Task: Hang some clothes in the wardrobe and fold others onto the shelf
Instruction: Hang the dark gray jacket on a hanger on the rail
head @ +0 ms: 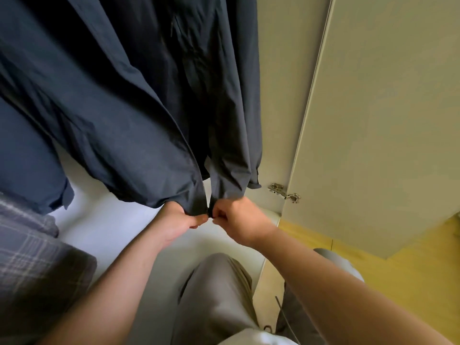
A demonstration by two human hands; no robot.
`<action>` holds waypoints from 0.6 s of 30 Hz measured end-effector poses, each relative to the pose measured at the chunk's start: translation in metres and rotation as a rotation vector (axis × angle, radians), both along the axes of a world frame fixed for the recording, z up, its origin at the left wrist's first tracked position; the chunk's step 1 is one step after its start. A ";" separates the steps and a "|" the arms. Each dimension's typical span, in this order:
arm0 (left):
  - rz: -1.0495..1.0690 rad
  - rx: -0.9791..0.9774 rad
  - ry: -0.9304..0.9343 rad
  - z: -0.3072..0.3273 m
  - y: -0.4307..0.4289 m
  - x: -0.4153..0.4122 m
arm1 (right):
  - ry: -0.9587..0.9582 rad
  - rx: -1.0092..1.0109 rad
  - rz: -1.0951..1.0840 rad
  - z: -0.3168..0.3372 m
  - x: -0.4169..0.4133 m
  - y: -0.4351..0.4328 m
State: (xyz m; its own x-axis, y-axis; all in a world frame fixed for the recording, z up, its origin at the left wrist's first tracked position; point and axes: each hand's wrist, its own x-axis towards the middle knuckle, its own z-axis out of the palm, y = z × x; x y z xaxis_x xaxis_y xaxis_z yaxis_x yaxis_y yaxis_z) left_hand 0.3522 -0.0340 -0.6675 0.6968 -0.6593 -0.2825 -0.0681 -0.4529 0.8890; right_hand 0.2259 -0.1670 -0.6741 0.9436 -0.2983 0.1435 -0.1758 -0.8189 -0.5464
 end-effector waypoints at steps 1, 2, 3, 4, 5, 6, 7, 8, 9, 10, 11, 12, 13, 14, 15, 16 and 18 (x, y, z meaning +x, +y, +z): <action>-0.018 0.020 -0.063 0.000 0.002 0.001 | 0.012 -0.055 0.004 0.004 0.003 -0.001; -0.049 0.033 -0.117 -0.002 0.003 0.001 | 0.030 -0.104 0.016 0.008 0.005 -0.003; -0.087 0.053 -0.168 -0.004 0.004 0.002 | 0.062 -0.162 0.033 0.014 0.007 -0.005; -0.125 0.083 -0.219 -0.006 0.004 0.003 | 0.103 -0.226 0.057 0.021 0.008 -0.007; -0.158 0.118 -0.271 -0.008 0.003 0.002 | 0.153 -0.294 0.072 0.029 0.008 -0.007; -0.180 0.149 -0.319 -0.009 0.002 0.002 | 0.178 -0.362 0.078 0.034 0.009 -0.007; -0.191 0.174 -0.366 -0.009 0.000 0.001 | 0.177 -0.426 0.076 0.038 0.010 -0.007; -0.192 0.202 -0.404 -0.009 -0.003 0.002 | 0.157 -0.479 0.078 0.040 0.012 -0.004; -0.185 0.225 -0.436 -0.007 -0.005 0.002 | 0.128 -0.529 0.080 0.039 0.014 -0.002; -0.168 0.247 -0.452 -0.006 -0.005 0.004 | 0.092 -0.553 0.074 0.037 0.015 0.000; -0.154 0.260 -0.450 -0.005 -0.003 0.006 | 0.095 -0.538 0.068 0.038 0.016 0.001; -0.139 0.255 -0.420 -0.006 -0.002 0.007 | 0.088 -0.524 0.058 0.037 0.016 0.000; -0.121 0.227 -0.363 -0.007 0.002 0.008 | 0.078 -0.513 0.042 0.036 0.017 -0.002; -0.104 0.188 -0.296 -0.009 0.005 0.008 | 0.077 -0.520 0.033 0.036 0.018 -0.005; -0.096 0.153 -0.242 -0.009 0.007 0.007 | 0.094 -0.534 0.039 0.038 0.017 -0.008; -0.093 0.136 -0.203 -0.010 0.008 0.007 | 0.100 -0.526 0.042 0.038 0.016 -0.013; -0.064 0.071 -0.089 -0.007 0.005 0.007 | 0.098 -0.487 0.002 0.038 0.017 -0.018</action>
